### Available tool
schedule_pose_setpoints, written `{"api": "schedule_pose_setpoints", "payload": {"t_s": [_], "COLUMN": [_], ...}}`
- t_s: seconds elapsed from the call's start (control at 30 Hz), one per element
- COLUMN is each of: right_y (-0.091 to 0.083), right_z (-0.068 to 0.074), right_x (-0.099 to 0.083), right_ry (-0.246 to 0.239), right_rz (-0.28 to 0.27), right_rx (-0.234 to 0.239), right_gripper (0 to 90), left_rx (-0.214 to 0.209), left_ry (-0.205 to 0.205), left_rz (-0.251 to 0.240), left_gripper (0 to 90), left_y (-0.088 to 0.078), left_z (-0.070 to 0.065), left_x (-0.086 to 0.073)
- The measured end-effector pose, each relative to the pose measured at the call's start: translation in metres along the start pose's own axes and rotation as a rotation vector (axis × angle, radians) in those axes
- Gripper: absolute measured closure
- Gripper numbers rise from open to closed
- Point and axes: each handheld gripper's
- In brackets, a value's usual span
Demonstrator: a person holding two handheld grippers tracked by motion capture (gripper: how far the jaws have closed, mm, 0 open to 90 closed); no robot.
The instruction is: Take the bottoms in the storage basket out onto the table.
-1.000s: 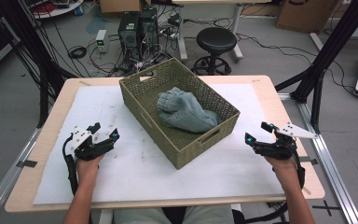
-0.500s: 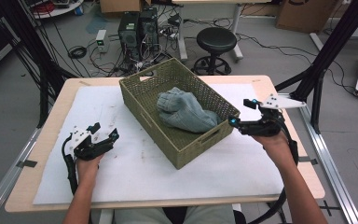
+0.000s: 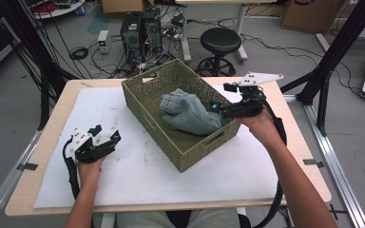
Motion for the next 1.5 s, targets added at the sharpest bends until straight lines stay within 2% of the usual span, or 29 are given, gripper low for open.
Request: {"api": "schedule_pose_setpoints", "payload": {"t_s": [0.07,0.17,0.47,0.63,0.8,0.87,0.97,1.1,1.17,1.27,1.37,1.5], "right_y": [0.011,0.029,0.077,0.095,0.108,0.118,0.133,0.148,0.154,0.166,0.173,0.185], "right_z": [-0.002,-0.005,-0.008,-0.011,-0.008,-0.008,-0.012,-0.018,-0.020,-0.025,-0.031,-0.040], "right_x": [0.006,0.009,0.001,-0.001,0.009,0.007,-0.002,-0.012,-0.017,-0.027,-0.032,-0.034], "right_ry": [-0.009,0.006,0.043,0.071,0.053,0.032,0.034,0.055,0.053,0.038,0.050,0.023], "right_rz": [0.029,0.053,0.107,0.114,0.122,0.157,0.240,0.307,0.344,0.429,0.461,0.516], "right_rx": [-0.007,0.005,0.047,0.062,0.055,0.039,0.002,-0.030,-0.046,-0.092,-0.096,-0.123], "right_gripper": [14.3,14.3,14.3,14.3,14.3,14.3,14.3,14.3,14.3,14.2,13.9,13.2], "left_rx": [0.002,0.001,0.002,0.001,0.003,0.002,0.000,0.000,0.000,-0.001,0.001,0.002], "left_ry": [-0.006,-0.009,-0.011,-0.016,-0.018,-0.019,-0.017,-0.015,-0.018,-0.021,-0.022,-0.023], "left_rz": [-0.001,-0.002,-0.002,-0.003,-0.002,-0.005,-0.004,-0.004,-0.005,-0.007,-0.006,-0.007], "left_gripper": [20.7,20.6,20.6,20.6,20.7,20.7,20.7,20.6,20.6,20.7,20.7,20.6], "left_y": [0.000,0.000,0.000,0.000,0.000,0.000,-0.001,-0.001,0.000,0.000,0.000,0.000], "left_z": [0.000,0.001,0.001,0.001,0.002,0.001,0.001,0.002,0.002,0.002,0.002,0.002], "left_x": [0.000,0.000,0.000,0.000,0.000,0.000,0.000,0.000,0.000,0.000,0.000,0.000]}}
Point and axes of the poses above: each handheld gripper's, and its own axes: y roughly forward along the jaws, x roughly out of its top, z roughly to its left, and after that the axes turned 2 degrees about y, right-handed
